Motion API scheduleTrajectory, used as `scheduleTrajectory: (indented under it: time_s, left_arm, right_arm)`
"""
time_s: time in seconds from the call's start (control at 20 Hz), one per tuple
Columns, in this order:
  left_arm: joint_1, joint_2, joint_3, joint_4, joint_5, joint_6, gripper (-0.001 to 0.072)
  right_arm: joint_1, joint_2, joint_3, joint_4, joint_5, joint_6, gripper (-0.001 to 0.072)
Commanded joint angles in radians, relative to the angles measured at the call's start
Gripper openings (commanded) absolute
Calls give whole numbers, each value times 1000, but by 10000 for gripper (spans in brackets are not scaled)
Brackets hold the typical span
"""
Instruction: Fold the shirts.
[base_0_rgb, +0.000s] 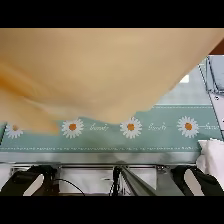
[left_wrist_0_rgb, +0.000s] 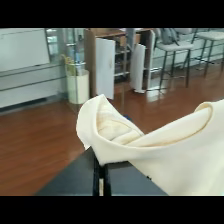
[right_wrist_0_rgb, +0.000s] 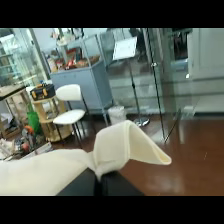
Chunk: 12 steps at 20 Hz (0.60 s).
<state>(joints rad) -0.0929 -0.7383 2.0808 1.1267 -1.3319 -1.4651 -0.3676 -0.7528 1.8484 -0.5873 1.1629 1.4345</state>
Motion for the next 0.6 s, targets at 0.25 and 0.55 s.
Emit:
scheduleTrajectory:
  time_s: [0.25, 0.55]
  left_arm:
    - [1, 66, 0, -50, -503, -157, 27]
    - [0, 43, -139, 176, -509, -114, 28]
  right_arm:
    - [1, -1, 214, -321, 265, 86, 22]
    - [1, -111, 214, -531, 459, 48, 22]
